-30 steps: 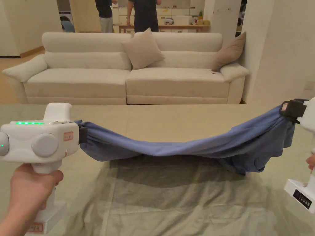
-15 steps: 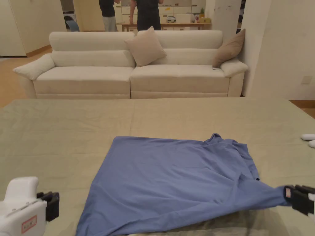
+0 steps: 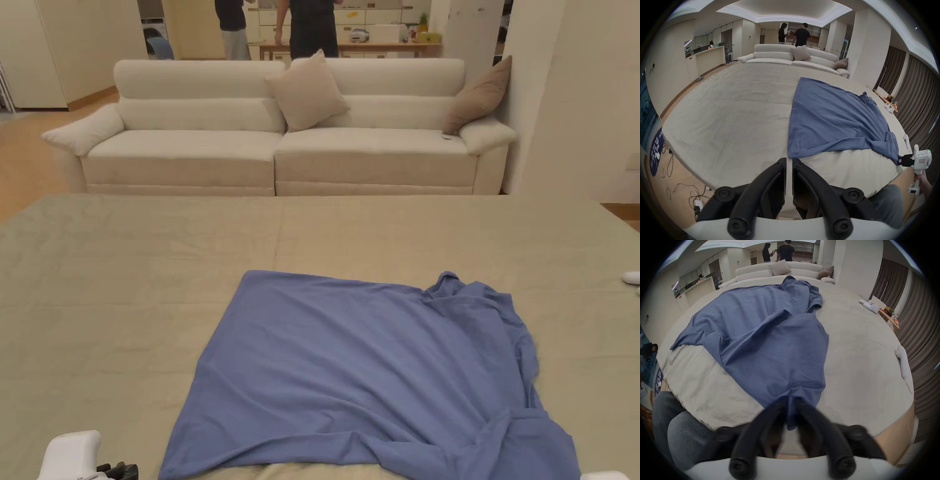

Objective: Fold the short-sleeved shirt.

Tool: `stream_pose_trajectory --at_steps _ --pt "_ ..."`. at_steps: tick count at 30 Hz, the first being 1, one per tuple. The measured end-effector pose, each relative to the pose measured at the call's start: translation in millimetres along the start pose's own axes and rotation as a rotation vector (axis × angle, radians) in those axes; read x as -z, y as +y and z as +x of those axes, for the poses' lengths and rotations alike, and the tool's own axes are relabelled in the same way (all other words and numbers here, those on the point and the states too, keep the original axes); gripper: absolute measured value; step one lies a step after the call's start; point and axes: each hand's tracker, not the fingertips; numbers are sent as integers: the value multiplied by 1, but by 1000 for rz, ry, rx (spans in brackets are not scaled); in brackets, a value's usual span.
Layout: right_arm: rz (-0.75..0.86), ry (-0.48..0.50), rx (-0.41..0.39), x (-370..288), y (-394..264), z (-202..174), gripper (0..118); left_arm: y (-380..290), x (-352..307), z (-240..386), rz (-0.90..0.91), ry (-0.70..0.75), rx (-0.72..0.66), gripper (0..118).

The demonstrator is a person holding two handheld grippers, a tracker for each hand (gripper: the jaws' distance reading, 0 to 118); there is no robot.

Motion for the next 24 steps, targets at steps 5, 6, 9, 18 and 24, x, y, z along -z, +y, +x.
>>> stream_pose_trajectory --at_steps 5,6,9,18,24 --pt "244 27 164 -67 17 23 99 18 -25 14 63 -6 41 107" --pt "314 20 184 -87 22 25 99 23 -36 17 137 -20 49 111" --pt "557 10 202 -138 29 32 99 40 -59 23 235 -72 23 111" --pt "670 29 246 -210 34 11 5 58 -74 33 242 -113 92 3" --pt "680 18 269 -219 31 0 0 58 -29 20 0 -179 91 0"
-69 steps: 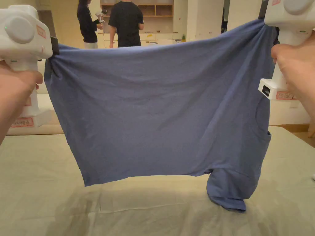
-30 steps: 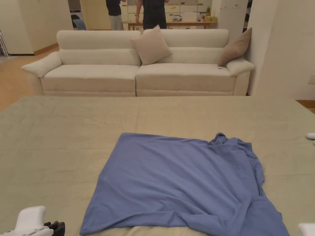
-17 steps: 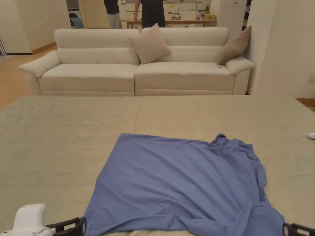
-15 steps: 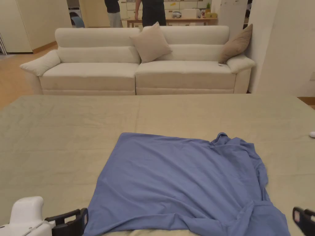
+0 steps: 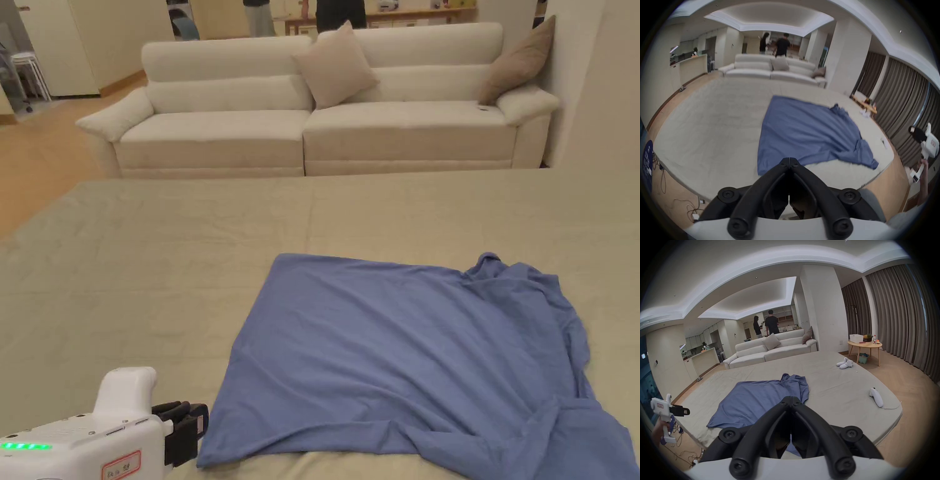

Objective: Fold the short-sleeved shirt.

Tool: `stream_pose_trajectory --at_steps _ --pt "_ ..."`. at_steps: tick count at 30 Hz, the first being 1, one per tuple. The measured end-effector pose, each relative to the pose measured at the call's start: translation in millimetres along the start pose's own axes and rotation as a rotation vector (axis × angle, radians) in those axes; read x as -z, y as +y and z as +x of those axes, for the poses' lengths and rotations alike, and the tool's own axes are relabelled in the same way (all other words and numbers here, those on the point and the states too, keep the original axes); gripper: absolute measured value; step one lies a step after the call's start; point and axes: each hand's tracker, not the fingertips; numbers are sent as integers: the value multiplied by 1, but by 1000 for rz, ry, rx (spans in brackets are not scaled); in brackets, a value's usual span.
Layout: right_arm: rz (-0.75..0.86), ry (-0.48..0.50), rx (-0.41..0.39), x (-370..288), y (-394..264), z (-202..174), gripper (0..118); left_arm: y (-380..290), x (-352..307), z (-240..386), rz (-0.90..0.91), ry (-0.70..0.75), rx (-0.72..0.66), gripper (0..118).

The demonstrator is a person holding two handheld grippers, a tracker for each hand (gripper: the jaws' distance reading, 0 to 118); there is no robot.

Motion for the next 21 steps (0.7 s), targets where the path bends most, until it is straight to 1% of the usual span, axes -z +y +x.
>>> stream_pose_trajectory --at_steps 2,3,4,5,6,7,8,10,11,14,16,17,18,19,20,21 --pt "-8 -22 -12 2 -1 -1 0 0 22 -10 -69 -7 24 0" --pt "-15 -22 -3 6 -2 3 0 0 34 -15 -100 -9 13 0" --pt "-24 -17 7 9 -2 4 0 2 45 -23 -117 -49 -21 1" --pt "-27 -22 11 11 -3 4 0 3 54 -26 -159 -69 -47 8" --pt "-36 -28 7 13 -4 3 0 3 65 -30 -179 -44 -53 15" --pt "-45 -42 0 19 -7 6 0 2 75 -32 -179 -5 -36 15" --pt "-53 -46 -3 21 -8 6 0 0 85 -35 -166 46 11 43" --pt "-68 -44 3 24 -11 6 0 -5 104 -39 -174 51 77 113" --pt "-81 -44 8 29 -12 10 0 -7 111 -42 -170 29 68 117" --pt "-104 -53 13 36 -17 11 0 -14 137 -41 -274 27 25 117" --pt "-119 -45 51 41 -20 19 0 -21 155 -43 -322 65 36 117" --pt "-122 -46 66 41 -20 20 0 -22 160 -41 -358 70 30 115" --pt "-126 -52 81 42 -21 21 0 -24 163 -41 -388 52 21 106" --pt "-134 -54 81 44 -22 24 0 -25 163 -40 -379 36 24 63" --pt "-140 -64 73 45 -24 25 0 -27 163 -35 -379 62 54 38" --pt "-143 -73 62 46 -26 25 0 -26 155 -29 -337 192 168 19"
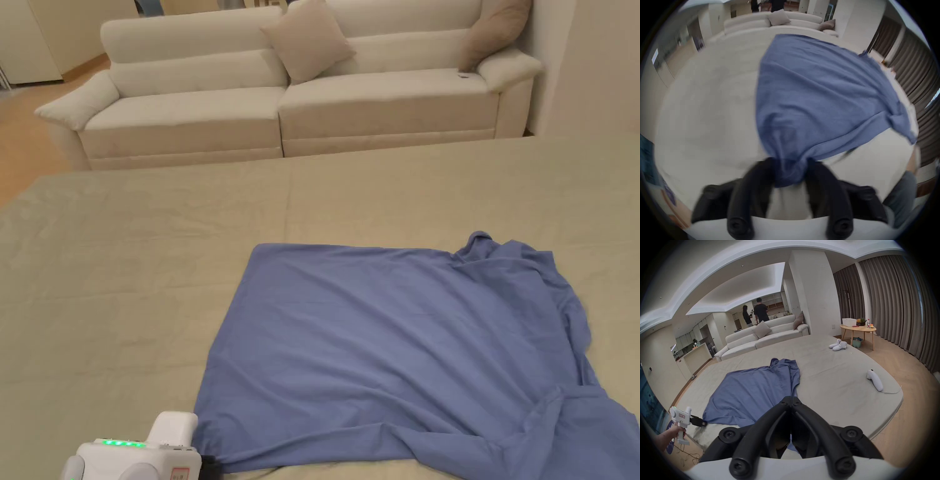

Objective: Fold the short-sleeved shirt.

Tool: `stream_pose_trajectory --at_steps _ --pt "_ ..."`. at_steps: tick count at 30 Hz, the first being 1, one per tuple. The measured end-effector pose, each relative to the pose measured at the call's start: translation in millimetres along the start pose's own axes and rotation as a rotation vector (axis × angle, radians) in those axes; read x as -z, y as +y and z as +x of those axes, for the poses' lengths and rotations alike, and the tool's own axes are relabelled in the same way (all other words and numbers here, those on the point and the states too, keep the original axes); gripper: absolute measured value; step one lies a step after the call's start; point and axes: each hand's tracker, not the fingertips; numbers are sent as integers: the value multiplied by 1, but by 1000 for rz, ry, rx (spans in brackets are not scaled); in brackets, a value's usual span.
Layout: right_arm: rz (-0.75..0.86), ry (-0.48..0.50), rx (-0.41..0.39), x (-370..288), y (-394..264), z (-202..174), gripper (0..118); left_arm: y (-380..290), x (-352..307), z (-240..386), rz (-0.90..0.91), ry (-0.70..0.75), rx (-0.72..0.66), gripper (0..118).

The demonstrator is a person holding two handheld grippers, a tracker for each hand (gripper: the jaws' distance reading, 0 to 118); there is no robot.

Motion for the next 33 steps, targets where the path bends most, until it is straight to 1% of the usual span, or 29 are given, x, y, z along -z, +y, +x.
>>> stream_pose_trajectory --at_steps 1,2,3,6,7,9,11,12,13,14,15,16,17,18,20,21,22,23,24,25,26,27,28,31,33 --pt "-4 -3 -5 1 -1 0 0 0 -4 -2 7 -71 -1 8" --pt "-12 -2 -8 3 -3 3 0 0 -8 -4 32 -108 -51 8" --pt "-24 -3 -11 6 -6 4 0 0 -14 -4 62 -102 -78 7" --pt "-77 8 2 19 -18 9 0 5 -29 -6 169 -89 -58 4" --pt "-108 17 10 25 -25 11 0 9 -35 -5 178 -105 -60 4" --pt "-156 13 -9 36 -38 12 0 17 -44 0 181 -131 -67 4" --pt "-199 25 -6 53 -59 25 0 21 -47 3 196 -127 -69 4" --pt "-213 32 9 60 -67 29 7 23 -51 7 205 -123 -66 4" --pt "-243 53 20 66 -74 33 54 24 -54 9 213 -123 -69 4" --pt "-253 45 24 67 -79 34 84 25 -56 10 222 -128 -75 4" --pt "-270 52 31 70 -84 37 94 25 -58 11 241 -134 -89 4" --pt "-271 77 34 73 -92 41 94 26 -62 13 240 -149 -94 4" --pt "-249 90 38 73 -97 45 105 25 -64 14 253 -146 -101 4" --pt "-253 88 33 74 -102 49 103 24 -67 14 266 -146 -111 4" --pt "-316 51 12 84 -113 55 103 24 -65 4 285 -158 -134 4" --pt "-352 52 11 89 -120 58 103 24 -66 2 301 -166 -144 4" --pt "-424 65 21 98 -129 62 101 25 -67 0 302 -171 -155 4" --pt "-469 70 32 101 -133 63 92 25 -66 -1 301 -172 -161 4" --pt "-459 68 31 101 -138 63 63 25 -66 0 300 -171 -168 4" --pt "-431 63 14 98 -143 62 8 25 -65 0 298 -164 -167 4" --pt "-422 65 8 100 -149 63 3 24 -64 -1 297 -157 -165 4" --pt "-405 68 24 98 -150 64 3 22 -64 -3 295 -154 -166 4" --pt "-404 95 45 98 -148 64 3 21 -63 -3 292 -155 -173 4" --pt "-346 85 18 94 -143 62 3 15 -63 -8 294 -168 -219 4" --pt "-305 79 32 91 -130 62 3 11 -67 -11 323 -160 -249 4"
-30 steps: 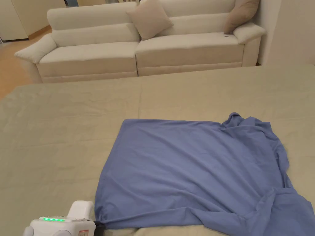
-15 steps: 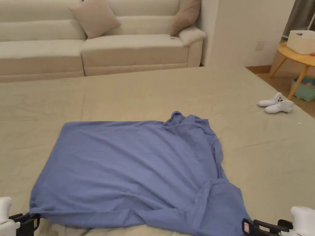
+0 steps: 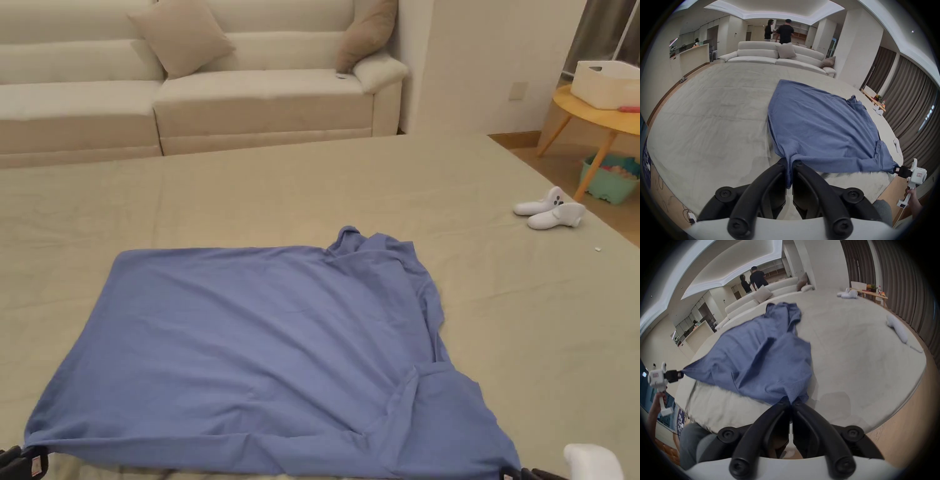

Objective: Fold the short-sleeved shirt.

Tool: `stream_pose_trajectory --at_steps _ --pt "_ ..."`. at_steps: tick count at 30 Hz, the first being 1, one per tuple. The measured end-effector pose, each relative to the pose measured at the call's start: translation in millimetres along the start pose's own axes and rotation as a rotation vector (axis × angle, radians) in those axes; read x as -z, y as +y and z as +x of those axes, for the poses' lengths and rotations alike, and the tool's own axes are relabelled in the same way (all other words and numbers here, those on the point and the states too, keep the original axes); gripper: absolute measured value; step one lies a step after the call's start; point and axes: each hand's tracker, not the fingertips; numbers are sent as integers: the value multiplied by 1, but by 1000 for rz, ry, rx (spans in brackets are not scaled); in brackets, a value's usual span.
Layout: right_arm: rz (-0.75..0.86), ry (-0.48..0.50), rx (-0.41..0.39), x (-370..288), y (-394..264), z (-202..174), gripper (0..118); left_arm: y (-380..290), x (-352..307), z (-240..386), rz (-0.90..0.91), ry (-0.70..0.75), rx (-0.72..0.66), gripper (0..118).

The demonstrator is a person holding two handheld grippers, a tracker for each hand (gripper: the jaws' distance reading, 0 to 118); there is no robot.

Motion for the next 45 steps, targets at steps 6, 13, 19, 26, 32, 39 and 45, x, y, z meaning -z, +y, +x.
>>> stream_pose_trajectory --at_steps 6,13,19,26,32,39,45 --pt "170 42 -10 -15 104 -24 3 49 -13 -2 94 -60 -136 4" --pt "108 -23 -74 101 235 -38 3 139 78 2 64 13 -118 4" --pt "-99 -160 -101 202 244 -33 3 153 167 -2 -89 58 -149 4" --pt "-149 -207 -104 246 227 -30 3 143 209 -2 -186 122 -62 4" --pt "-146 -220 -124 236 235 -31 39 123 215 -9 -242 112 -104 9" --pt "282 -83 -35 107 253 -45 92 155 96 3 189 -19 -177 106" --pt "556 37 -97 -31 229 -82 108 149 -61 24 451 -37 20 104"
